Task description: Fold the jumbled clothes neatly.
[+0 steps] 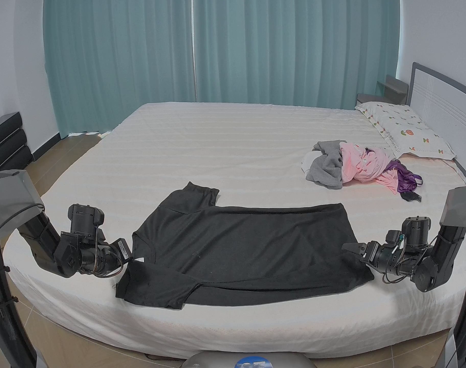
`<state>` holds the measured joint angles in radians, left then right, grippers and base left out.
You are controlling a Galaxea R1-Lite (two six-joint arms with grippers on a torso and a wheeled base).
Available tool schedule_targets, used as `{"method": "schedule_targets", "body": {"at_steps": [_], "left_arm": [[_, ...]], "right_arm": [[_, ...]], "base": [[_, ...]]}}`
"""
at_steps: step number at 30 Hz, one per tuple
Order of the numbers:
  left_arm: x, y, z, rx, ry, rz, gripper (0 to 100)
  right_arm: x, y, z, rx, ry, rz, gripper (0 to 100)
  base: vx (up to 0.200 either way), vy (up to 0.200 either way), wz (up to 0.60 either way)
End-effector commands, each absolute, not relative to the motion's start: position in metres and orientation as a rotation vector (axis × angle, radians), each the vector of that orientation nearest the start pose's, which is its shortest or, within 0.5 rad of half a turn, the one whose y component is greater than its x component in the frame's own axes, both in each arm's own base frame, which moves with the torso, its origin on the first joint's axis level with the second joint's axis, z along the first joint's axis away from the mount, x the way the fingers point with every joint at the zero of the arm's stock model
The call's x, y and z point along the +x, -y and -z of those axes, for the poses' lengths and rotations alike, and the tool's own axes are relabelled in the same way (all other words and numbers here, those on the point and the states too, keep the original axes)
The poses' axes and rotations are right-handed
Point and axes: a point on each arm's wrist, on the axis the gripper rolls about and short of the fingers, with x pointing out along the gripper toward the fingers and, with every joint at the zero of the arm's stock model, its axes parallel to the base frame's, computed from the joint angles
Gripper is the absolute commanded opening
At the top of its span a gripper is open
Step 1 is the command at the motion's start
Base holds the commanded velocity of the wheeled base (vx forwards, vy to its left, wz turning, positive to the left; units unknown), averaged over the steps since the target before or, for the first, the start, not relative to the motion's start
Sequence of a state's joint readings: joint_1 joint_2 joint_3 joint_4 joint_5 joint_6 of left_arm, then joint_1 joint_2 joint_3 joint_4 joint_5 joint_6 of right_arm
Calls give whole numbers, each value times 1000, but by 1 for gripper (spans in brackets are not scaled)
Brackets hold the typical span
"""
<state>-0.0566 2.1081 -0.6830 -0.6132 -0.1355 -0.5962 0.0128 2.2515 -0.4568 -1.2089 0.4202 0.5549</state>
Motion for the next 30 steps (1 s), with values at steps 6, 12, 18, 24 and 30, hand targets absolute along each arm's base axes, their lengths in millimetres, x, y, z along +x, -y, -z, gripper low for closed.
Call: {"method": "schedule_targets", "body": {"at_steps": [6,12,18,24,30], "left_arm": [[321,22,-24,-594,-839,-64,0],[321,22,-24,-596,-842,-66,0],[320,22,-24,-594,-843,-66,0],[316,21,-29,-594,-833,-68,0],[311,21,-39,-597,-809,-60,0]], "right_arm": [[319,-16,23,635,-695,-257,100],[319,-13,32,600,-708,-259,100],[320,-11,30,586,-696,-259,0],[316,-3,26,549,-673,-242,0],[309,0,9,556,-637,-246,0]], "base": [[0,0,0],[0,0,0],[0,0,0],[0,0,0],[0,0,0]]}}
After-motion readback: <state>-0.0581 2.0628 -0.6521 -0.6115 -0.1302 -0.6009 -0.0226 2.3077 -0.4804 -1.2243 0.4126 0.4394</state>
